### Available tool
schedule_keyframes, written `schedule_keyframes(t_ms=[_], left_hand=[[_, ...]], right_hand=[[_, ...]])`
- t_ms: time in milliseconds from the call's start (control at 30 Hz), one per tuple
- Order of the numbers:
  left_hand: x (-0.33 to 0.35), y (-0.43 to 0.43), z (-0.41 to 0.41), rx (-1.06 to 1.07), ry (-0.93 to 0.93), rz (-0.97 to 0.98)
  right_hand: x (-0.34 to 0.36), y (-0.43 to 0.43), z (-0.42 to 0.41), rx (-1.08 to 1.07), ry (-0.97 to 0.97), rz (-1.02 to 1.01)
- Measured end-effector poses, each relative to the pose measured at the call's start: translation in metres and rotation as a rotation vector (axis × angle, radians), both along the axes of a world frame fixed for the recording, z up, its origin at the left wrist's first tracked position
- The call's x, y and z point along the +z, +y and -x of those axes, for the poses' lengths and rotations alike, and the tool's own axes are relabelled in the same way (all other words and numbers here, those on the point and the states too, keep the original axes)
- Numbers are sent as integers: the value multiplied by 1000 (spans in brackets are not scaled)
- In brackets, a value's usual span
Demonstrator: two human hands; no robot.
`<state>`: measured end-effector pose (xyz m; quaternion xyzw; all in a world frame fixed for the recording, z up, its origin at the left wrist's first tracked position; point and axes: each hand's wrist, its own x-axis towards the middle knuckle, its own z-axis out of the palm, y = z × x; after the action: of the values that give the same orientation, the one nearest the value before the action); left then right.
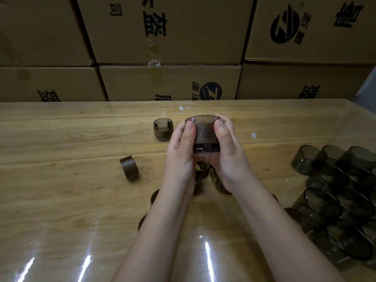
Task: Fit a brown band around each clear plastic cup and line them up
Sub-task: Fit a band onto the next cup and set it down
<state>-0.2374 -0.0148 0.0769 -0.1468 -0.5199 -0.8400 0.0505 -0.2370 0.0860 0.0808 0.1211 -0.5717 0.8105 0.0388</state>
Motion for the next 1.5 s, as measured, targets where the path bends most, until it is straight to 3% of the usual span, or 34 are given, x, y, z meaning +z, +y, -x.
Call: schedule_keyframes(t_ms=[400,800,967,1167,1300,1500], left_hand=[[-5,-9,2,73,-130,144],[1,-11,-6,63,-217,286],[-2,-15,-8,13,-300,374],[-6,-23,-7,-101,-379,442],[-5,-24,-4,-179,-314,664],[19,-29,41,55,-217,782]], right_hand=[[-4,14,9,-110,-54,39],[-7,25,4,-91,-73,-234],[-18,28,-3,-145,-188,-175],[-42,25,-24,-194,-72,-315],[-53,28,-31,-206,25,-482],[-82,21,-45,-326,184,-597]])
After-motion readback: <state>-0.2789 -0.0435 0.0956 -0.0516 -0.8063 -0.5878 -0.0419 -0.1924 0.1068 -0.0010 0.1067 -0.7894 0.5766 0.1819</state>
